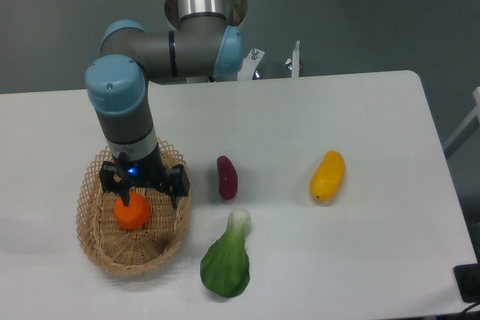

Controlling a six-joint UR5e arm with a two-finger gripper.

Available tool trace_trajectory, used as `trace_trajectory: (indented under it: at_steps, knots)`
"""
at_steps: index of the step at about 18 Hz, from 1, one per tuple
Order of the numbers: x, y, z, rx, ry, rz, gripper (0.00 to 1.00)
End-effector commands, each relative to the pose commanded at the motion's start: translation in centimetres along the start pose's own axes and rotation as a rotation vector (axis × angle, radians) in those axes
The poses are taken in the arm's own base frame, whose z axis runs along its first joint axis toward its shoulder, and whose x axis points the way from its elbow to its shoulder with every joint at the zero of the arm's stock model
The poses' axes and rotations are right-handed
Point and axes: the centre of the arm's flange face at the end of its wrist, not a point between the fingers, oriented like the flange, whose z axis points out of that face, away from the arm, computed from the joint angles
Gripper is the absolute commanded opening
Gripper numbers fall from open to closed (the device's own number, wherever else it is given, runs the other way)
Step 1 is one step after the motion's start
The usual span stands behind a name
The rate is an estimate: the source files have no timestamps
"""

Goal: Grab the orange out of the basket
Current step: 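Lower the open gripper into the basket over the orange, then close the gripper around the orange inside the basket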

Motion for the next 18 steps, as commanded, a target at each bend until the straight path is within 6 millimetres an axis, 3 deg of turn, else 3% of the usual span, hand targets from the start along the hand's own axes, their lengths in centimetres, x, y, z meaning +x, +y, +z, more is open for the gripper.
trace_trajectory:
  at_steps: [5, 10, 14, 18]
  knots:
    - [2.2, 0.2, 0.2, -0.003, 0.021, 0.168, 1.0]
    - [5.2, 2.6, 3.5, -0.075, 0.052, 0.25, 1.0]
    - [6.3, 2.6, 6.5, -0.121, 0.065, 0.278, 1.0]
    - [7.1, 1.4, 7.6, -0.121, 0.068, 0.328, 1.0]
